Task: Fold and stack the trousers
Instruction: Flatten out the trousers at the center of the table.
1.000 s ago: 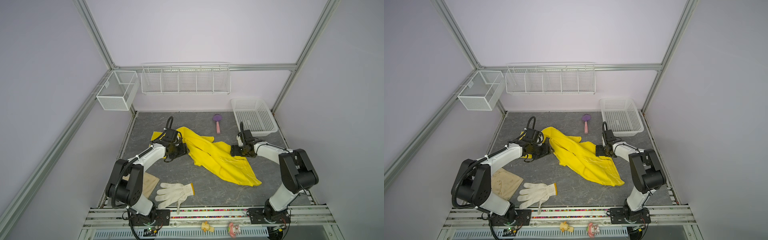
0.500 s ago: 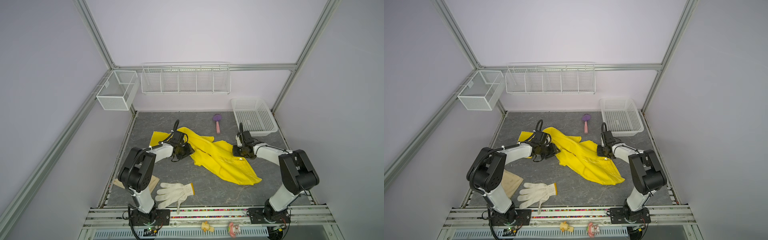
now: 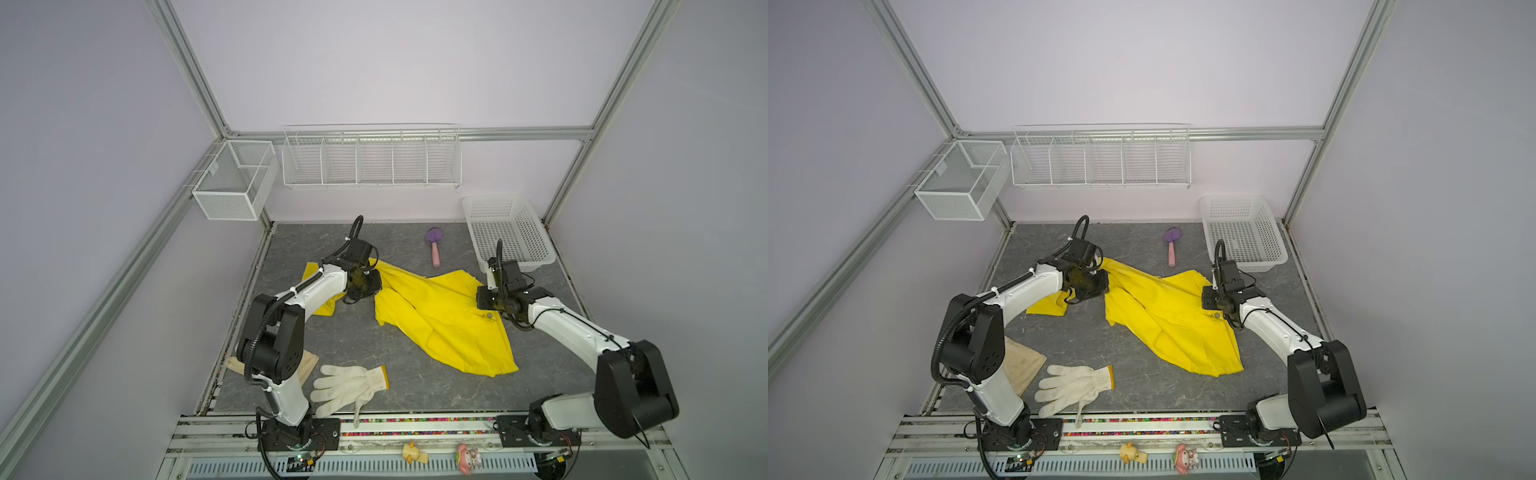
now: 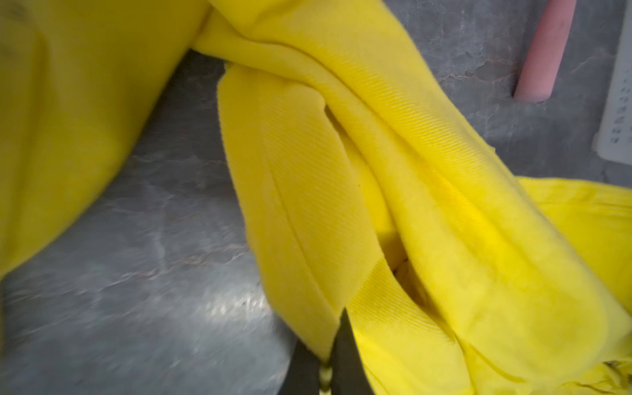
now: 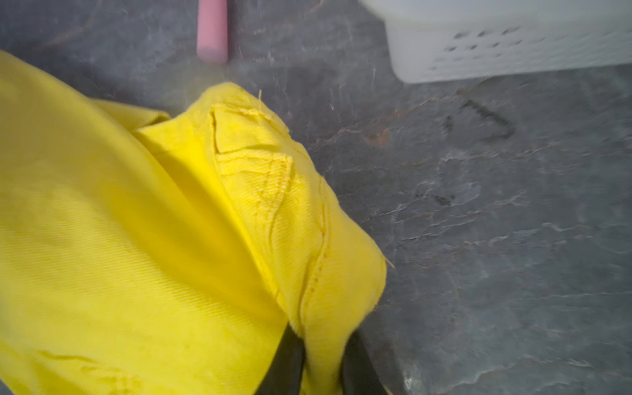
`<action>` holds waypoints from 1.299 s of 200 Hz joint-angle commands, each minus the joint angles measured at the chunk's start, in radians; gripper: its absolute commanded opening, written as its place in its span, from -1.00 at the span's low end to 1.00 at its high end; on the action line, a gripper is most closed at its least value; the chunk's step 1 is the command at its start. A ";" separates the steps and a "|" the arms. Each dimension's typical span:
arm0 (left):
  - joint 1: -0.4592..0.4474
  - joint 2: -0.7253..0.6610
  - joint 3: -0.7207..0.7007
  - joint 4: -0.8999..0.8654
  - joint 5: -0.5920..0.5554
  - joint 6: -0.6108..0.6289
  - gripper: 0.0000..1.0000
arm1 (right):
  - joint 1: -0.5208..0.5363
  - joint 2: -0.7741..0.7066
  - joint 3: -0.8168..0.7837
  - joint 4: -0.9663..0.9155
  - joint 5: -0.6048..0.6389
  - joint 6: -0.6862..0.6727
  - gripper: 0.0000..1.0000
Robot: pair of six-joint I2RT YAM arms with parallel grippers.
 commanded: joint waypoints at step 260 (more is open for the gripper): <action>0.022 -0.205 -0.026 -0.364 -0.140 0.150 0.09 | -0.452 -0.003 0.207 -0.362 -0.029 -0.359 0.36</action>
